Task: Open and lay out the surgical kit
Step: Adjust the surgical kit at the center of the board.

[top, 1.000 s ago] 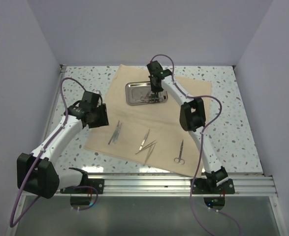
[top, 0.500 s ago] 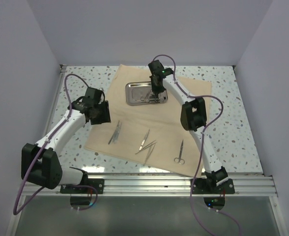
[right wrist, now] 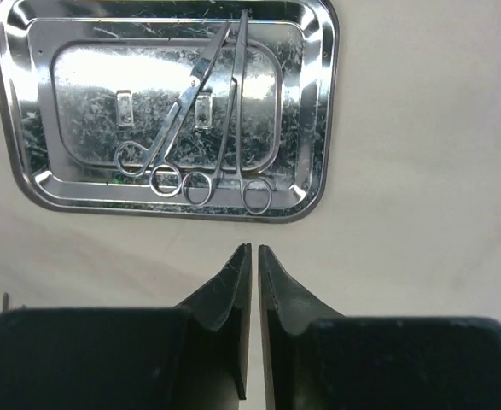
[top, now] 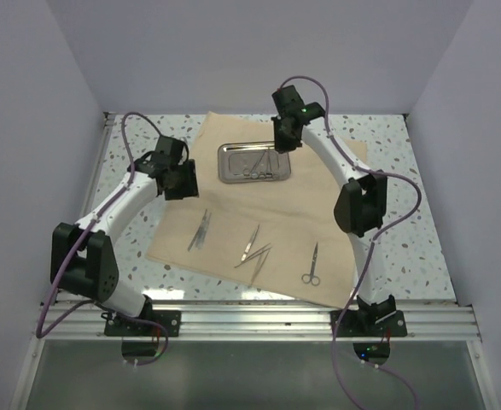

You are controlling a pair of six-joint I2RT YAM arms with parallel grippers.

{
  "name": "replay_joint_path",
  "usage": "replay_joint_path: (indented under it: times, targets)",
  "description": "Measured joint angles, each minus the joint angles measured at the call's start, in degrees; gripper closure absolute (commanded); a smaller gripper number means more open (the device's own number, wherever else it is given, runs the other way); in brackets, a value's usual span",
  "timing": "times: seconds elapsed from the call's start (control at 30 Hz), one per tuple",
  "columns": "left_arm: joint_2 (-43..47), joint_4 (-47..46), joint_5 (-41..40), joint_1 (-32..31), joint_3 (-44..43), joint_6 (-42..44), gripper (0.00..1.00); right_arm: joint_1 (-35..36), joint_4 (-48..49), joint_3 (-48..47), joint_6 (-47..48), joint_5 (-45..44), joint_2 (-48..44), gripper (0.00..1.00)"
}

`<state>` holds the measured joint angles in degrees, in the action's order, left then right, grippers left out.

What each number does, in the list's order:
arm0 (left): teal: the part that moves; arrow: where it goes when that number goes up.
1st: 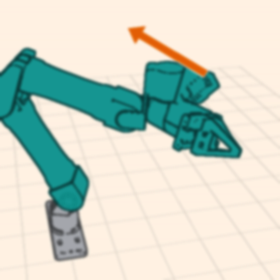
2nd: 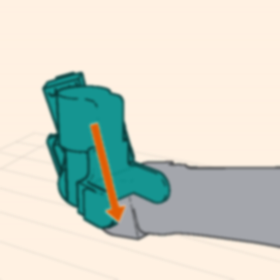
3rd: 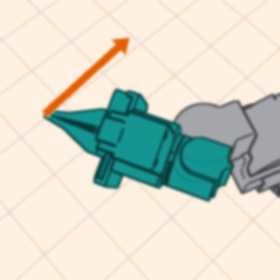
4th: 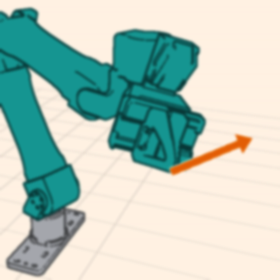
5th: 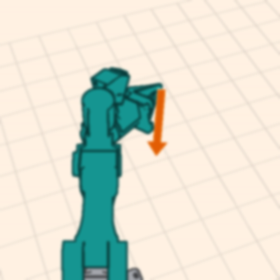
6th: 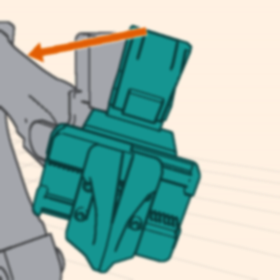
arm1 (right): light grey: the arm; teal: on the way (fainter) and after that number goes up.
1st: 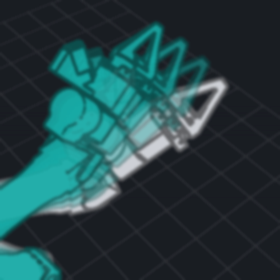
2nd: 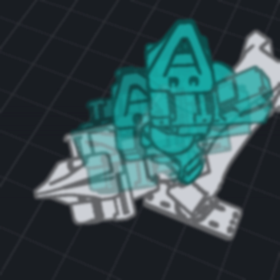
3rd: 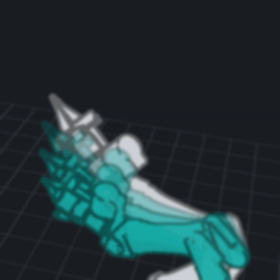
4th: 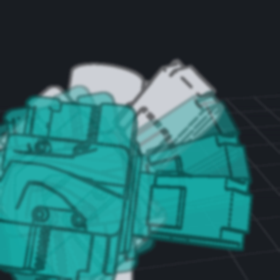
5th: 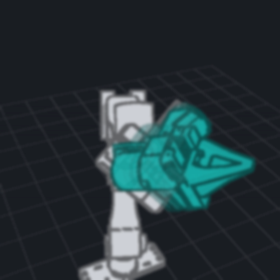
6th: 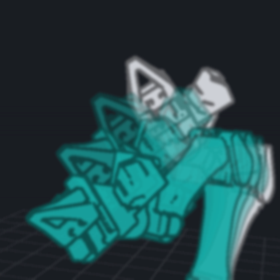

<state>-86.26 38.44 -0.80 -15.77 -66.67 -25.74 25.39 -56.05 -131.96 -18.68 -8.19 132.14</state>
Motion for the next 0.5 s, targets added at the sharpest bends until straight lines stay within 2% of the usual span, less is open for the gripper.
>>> replay_joint_path:
  times: [0.07,0.1,0.13,0.2,0.37,0.5]
  targets:
    - [-2.6,-0.5,-0.1,0.0,-2.7,0.1,0.47,0.1,0.3,3.0,-0.7,0.5,-2.9,0.54]
    - [-4.5,-0.4,-0.1,0.0,-4.9,0.2,0.47,0.2,0.7,5.0,-1.0,0.7,-4.3,0.25]
    - [-6.8,-0.7,-0.1,0.0,-7.2,0.3,0.47,0.3,0.7,6.8,-0.9,0.8,-5.3,0.17]
    - [-11.7,-1.2,0.0,0.0,-12.9,0.5,0.47,0.9,1.3,12.4,-0.8,0.8,-8.1,0.14]
    - [-24.6,-2.1,0.5,-0.1,-29.7,1.3,0.46,2.5,1.7,25.5,-0.4,0.8,-15.9,0.13]
    - [-37.7,-2.5,1.1,-1.0,-48.2,2.9,0.44,2.7,2.5,37.3,-0.3,0.3,-26.0,0.13]
